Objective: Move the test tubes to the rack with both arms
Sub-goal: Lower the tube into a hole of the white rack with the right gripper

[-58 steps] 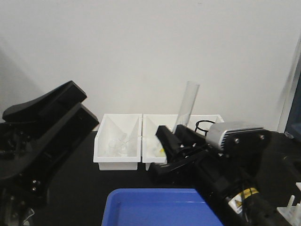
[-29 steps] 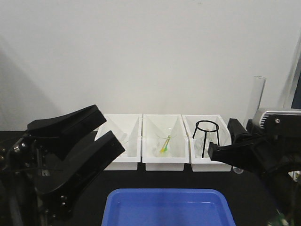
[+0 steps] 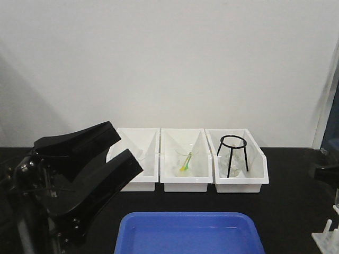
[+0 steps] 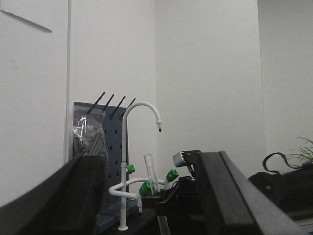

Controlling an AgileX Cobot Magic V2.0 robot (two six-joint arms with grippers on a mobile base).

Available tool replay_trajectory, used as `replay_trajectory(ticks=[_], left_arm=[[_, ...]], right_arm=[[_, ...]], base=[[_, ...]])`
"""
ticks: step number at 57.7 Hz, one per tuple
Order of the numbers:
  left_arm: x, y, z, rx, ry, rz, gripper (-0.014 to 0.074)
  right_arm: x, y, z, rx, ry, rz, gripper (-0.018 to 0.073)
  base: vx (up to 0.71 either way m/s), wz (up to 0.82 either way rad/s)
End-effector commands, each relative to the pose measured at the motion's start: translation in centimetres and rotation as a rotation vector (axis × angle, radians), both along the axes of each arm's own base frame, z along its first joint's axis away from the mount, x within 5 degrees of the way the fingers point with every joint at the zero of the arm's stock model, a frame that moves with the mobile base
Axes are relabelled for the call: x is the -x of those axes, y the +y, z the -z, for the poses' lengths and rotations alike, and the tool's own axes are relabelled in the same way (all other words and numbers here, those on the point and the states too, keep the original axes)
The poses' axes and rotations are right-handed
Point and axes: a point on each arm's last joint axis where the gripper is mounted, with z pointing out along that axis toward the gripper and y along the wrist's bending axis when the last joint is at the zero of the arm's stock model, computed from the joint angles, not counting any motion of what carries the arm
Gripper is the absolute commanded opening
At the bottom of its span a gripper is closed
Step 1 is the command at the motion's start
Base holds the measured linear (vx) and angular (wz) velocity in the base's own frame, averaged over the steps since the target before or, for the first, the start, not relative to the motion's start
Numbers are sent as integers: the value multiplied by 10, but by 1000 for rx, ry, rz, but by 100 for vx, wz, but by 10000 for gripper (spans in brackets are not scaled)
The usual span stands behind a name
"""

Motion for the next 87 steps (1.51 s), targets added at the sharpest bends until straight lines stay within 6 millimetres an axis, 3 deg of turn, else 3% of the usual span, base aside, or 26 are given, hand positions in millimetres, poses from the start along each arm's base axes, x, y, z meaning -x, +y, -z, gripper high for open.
replay_trajectory(ticks=[1, 18, 30, 60, 80, 87], left_arm=[[6, 4, -18, 80, -45, 11, 516], [1, 3, -13, 32, 5, -31, 516], [-1, 0, -6, -59, 16, -50, 516], [-7, 0, 2, -132, 67, -101, 516], [-9, 1, 4, -160, 80, -126, 516], [-10, 1, 5, -172, 83, -136, 516]], right_arm=[[4, -13, -23, 68, -90, 33, -6], [9, -41, -18, 82, -28, 98, -6], [15, -62, -17, -22, -54, 195, -6], [-7, -68, 20, 103, 133, 123, -6], [-17, -73, 18, 62, -81, 181, -6], [-7, -69, 34, 39, -158, 174, -6]], base=[[0, 0], [0, 0], [0, 0], [0, 0], [0, 0], [0, 0]])
